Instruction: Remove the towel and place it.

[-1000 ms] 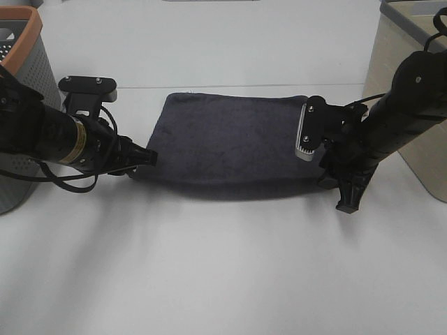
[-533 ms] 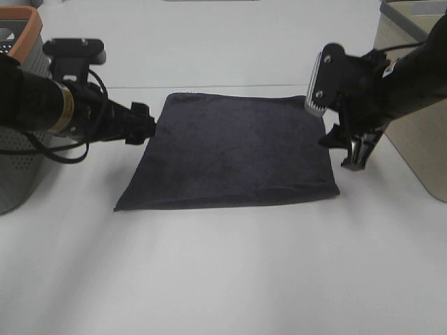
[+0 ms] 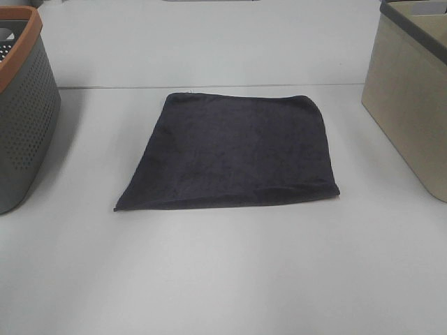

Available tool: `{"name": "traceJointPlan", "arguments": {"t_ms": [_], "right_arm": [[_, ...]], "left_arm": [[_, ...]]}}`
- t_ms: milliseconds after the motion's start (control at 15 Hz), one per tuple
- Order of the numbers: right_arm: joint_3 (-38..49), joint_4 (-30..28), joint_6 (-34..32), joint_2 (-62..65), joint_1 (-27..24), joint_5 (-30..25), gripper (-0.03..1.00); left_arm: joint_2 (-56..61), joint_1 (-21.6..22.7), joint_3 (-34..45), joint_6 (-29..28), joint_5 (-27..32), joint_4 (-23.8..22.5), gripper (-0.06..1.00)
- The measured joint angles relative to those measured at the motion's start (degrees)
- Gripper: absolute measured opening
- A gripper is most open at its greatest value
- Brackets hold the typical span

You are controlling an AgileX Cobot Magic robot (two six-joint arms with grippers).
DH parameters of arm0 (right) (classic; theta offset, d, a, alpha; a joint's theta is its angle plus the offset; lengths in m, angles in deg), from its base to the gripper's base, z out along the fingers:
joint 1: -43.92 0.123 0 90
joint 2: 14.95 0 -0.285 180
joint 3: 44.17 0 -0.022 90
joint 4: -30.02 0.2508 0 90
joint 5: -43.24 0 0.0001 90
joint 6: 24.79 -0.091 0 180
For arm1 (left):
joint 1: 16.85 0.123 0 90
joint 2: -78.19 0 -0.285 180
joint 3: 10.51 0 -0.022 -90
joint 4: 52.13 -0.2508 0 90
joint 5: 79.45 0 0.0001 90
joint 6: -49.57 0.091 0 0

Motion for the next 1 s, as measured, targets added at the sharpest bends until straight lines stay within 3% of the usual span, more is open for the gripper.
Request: {"name": "traceJointPlan", "arguments": {"t_ms": [67,133,200,333,467,600,800,867,1000], "right_arm": [[-1.15,3.44,0.00,0.06,0.00,-0.23,0.62],[-3.09,9.45,0.06,0.06,0.00,-1.03,0.62],[-5.27,13.41,0.46,0.06,0.00,-2.81,0.62],[-8.48,17.65,0.80,0.06,0.00,-8.25,0.62],[-10.77,16.04,-0.34,0.06,-0.06,-17.30,0.62],[-14.04,-0.74,-16.79,0.00,-0.63,-28.30,0.61],[-25.10,-37.07,-50.02,-2.58,-1.32,-48.93,0.61],[-28.88,-43.54,-56.78,-3.61,-1.32,-55.81,0.61],[-33.69,-48.24,-60.16,-4.18,-1.43,-64.34,0.63]], "left_arm": [[-0.06,0.57,-2.12,6.07,2.35,6.30,0.79],[-0.23,2.81,-7.28,19.48,7.79,19.48,0.79],[-0.57,5.73,-12.15,28.99,12.49,31.05,0.79],[-1.32,12.61,-18.79,38.90,19.02,48.70,0.79],[-1.43,17.88,-23.78,41.48,25.44,53.97,0.79],[-1.43,21.66,-26.76,41.88,32.20,54.95,0.79],[-1.43,23.09,-27.22,42.00,38.67,55.23,0.79],[-1.43,23.09,-27.22,42.00,40.74,55.35,0.79],[-1.43,23.09,-27.22,41.14,43.09,55.46,0.79]]}}
